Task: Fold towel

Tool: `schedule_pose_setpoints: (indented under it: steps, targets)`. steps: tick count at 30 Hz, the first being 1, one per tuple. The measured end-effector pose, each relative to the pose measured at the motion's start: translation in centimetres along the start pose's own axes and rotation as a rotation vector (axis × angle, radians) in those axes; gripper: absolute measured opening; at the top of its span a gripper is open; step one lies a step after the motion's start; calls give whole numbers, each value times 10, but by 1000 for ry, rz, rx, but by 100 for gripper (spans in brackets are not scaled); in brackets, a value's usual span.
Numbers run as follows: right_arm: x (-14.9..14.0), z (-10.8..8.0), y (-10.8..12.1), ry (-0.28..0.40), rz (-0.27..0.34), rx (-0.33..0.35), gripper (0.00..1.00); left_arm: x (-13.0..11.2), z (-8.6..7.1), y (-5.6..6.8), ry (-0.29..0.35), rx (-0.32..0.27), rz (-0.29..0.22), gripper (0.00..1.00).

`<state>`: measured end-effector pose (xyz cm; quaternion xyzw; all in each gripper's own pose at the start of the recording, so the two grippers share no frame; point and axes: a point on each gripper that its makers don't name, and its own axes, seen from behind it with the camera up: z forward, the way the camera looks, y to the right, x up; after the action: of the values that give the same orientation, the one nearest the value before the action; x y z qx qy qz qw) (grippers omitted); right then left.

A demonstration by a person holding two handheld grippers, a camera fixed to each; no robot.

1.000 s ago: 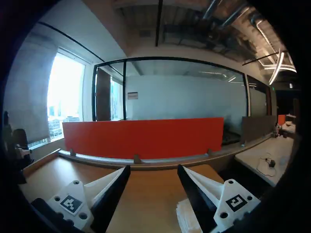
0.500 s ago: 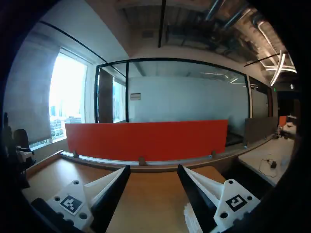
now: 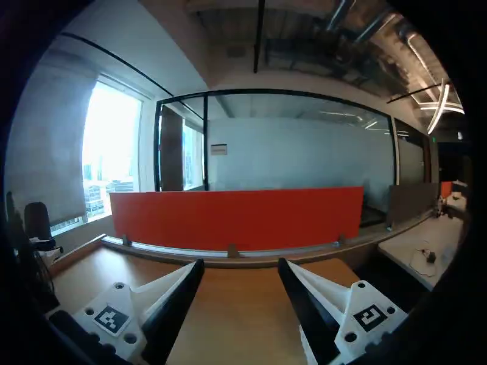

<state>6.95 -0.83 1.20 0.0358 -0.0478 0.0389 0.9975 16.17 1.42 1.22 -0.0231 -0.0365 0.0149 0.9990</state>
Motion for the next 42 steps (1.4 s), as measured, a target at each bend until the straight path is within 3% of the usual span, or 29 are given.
schedule_pose_setpoints:
  steps: [9, 26, 42]
  targets:
    - [-10, 1, -9, 0, 22, 0, 94, -43, -6, -2, 35, 31, 34, 95]
    - [-62, 9, -34, -2, -2, 32, 94, -125, -7, -1, 75, 38, 0, 95]
    - [-91, 15, -34, -6, -24, 30, 94, -162, -3, -3, 108, 47, -20, 95]
